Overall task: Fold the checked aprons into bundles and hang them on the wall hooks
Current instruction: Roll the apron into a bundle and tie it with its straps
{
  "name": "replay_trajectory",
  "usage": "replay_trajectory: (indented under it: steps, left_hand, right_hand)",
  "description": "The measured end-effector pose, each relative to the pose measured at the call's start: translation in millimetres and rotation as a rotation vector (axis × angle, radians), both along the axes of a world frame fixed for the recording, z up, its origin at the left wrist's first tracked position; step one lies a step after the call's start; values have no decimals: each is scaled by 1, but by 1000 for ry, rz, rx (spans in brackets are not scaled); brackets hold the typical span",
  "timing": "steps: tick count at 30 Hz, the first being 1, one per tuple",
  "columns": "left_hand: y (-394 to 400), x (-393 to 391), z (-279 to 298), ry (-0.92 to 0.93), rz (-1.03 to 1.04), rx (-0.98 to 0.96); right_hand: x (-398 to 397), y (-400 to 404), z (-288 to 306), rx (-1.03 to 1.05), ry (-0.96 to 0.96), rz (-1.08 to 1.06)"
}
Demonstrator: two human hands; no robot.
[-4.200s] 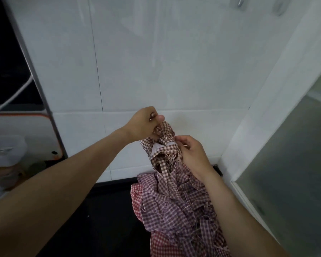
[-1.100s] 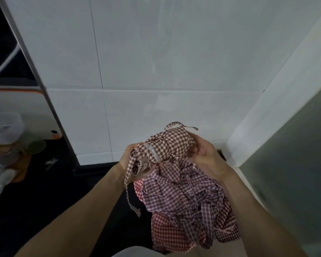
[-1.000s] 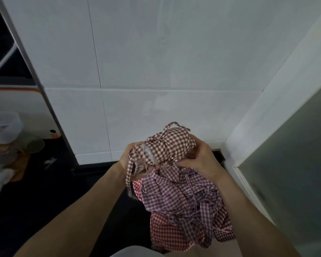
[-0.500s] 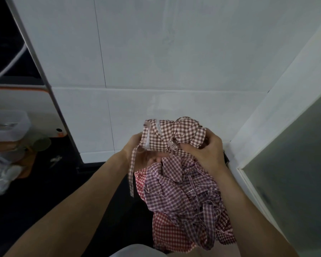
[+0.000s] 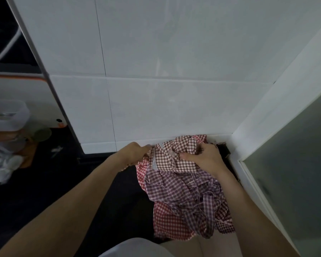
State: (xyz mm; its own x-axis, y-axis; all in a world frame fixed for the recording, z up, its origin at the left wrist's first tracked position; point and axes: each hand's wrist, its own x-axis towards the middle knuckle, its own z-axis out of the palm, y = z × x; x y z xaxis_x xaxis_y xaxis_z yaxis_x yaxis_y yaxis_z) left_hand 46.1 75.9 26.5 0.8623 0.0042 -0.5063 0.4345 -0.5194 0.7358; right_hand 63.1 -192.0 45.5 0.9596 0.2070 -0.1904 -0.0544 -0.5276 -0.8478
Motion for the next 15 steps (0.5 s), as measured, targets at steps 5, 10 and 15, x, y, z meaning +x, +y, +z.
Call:
replay_trajectory:
  steps: [5, 10, 15]
  left_hand:
    - [9, -3, -9, -124, -324, 524]
    - [-1, -17, -14, -138, -534, 572]
    - [10, -34, -44, -120, -510, 415]
  right_hand:
    - [-10, 11, -41, -109, 46, -62]
    - [-31, 30, -83, -192, 193, 84]
    - [-51, 53, -137, -236, 346, 173]
